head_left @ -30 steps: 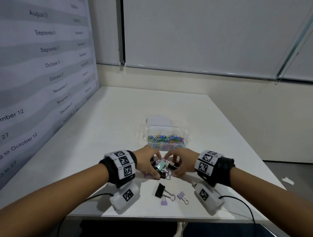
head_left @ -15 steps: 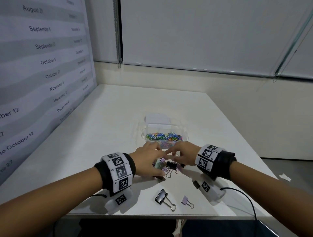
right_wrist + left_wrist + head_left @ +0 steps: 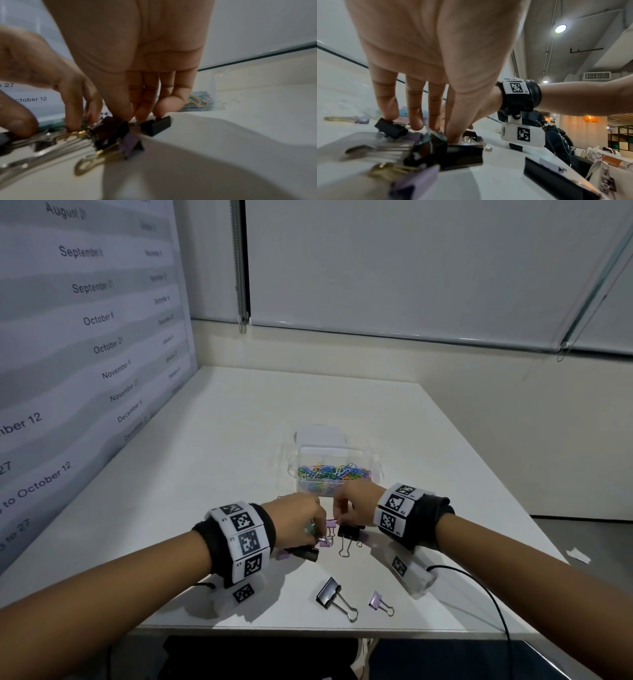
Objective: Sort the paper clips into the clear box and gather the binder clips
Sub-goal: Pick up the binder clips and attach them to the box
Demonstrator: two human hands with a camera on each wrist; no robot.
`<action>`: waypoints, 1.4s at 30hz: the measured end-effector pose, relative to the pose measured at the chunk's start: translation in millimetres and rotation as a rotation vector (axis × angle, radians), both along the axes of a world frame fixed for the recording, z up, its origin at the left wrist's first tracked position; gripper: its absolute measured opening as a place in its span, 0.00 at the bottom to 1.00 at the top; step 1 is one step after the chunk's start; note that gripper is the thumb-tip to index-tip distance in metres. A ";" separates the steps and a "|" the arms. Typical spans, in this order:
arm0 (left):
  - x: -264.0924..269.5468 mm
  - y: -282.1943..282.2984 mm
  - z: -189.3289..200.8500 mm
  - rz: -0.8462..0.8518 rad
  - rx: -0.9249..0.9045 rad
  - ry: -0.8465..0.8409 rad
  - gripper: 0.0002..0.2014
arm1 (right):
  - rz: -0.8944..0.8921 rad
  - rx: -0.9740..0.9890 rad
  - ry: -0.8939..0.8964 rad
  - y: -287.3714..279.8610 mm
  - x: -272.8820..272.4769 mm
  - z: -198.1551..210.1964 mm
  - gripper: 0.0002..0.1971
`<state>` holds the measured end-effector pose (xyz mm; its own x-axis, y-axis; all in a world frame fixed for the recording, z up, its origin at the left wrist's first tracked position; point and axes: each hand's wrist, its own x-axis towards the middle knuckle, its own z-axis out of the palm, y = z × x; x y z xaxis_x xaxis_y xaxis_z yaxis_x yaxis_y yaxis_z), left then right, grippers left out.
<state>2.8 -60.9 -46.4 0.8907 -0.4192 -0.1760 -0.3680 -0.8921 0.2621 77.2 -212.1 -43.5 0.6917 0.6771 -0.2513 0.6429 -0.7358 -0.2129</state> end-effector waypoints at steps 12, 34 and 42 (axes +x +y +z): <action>4.0 -0.4 0.1 0.008 0.045 0.038 0.21 | -0.099 0.054 -0.097 -17.7 15.1 23.0 0.10; 33.5 -3.0 21.3 0.552 -1.262 0.134 0.07 | -0.139 0.455 -0.001 -9.6 8.9 40.6 0.06; 34.8 1.5 21.9 0.560 -1.408 0.208 0.07 | -0.206 0.650 0.029 -7.7 6.4 51.3 0.03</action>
<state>37.5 -59.5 -24.4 0.9970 0.0240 -0.0734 0.0703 0.1110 0.9913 83.6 -219.8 7.8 0.8216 0.5521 0.1421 0.4913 -0.5591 -0.6678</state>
